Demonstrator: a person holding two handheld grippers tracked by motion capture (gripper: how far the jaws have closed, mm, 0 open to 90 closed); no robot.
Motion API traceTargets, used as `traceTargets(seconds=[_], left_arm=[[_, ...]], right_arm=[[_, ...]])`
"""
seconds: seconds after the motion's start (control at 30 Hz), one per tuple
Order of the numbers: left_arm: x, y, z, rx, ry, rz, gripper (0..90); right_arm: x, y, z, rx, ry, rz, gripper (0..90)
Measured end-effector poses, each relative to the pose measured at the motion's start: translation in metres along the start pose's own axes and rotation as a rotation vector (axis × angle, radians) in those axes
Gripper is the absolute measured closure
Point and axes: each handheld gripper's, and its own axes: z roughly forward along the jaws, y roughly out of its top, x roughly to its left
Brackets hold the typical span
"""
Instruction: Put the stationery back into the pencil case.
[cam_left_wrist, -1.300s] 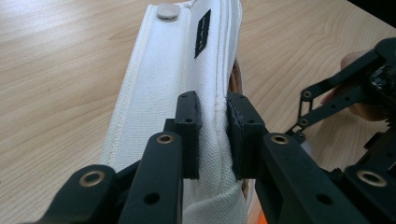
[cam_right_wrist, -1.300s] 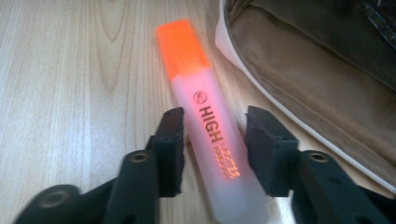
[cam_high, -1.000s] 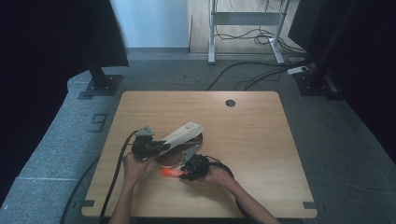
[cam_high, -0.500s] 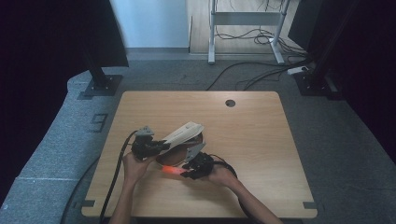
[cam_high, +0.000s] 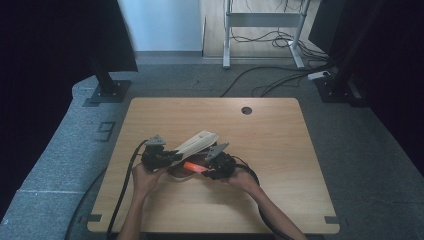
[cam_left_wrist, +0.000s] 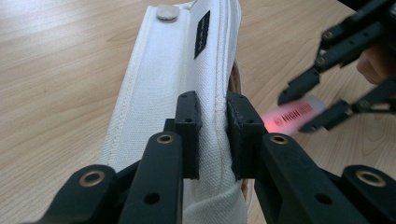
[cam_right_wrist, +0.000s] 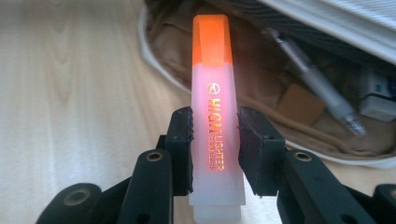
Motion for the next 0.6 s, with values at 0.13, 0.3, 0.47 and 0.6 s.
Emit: traceTargets(seconds=[0.13, 0.3, 0.47, 0.6], left_arm=[[0.000, 0.000, 0.000, 0.000, 0.001, -0.001, 76.3], [0.000, 0.000, 0.000, 0.001, 0.000, 0.000, 76.3], [0.000, 0.000, 0.000, 0.002, -0.001, 0.000, 76.3], [0.000, 0.000, 0.000, 0.001, -0.002, -0.001, 76.3]], right_arm=[[-0.006, 0.004, 0.004, 0.012, -0.014, 0.003, 65.3], [-0.010, 0.010, 0.013, 0.024, -0.024, -0.004, 65.2], [-0.011, 0.019, 0.023, 0.038, -0.028, -0.020, 65.2], [-0.012, 0.025, 0.031, 0.039, -0.024, -0.022, 65.2]])
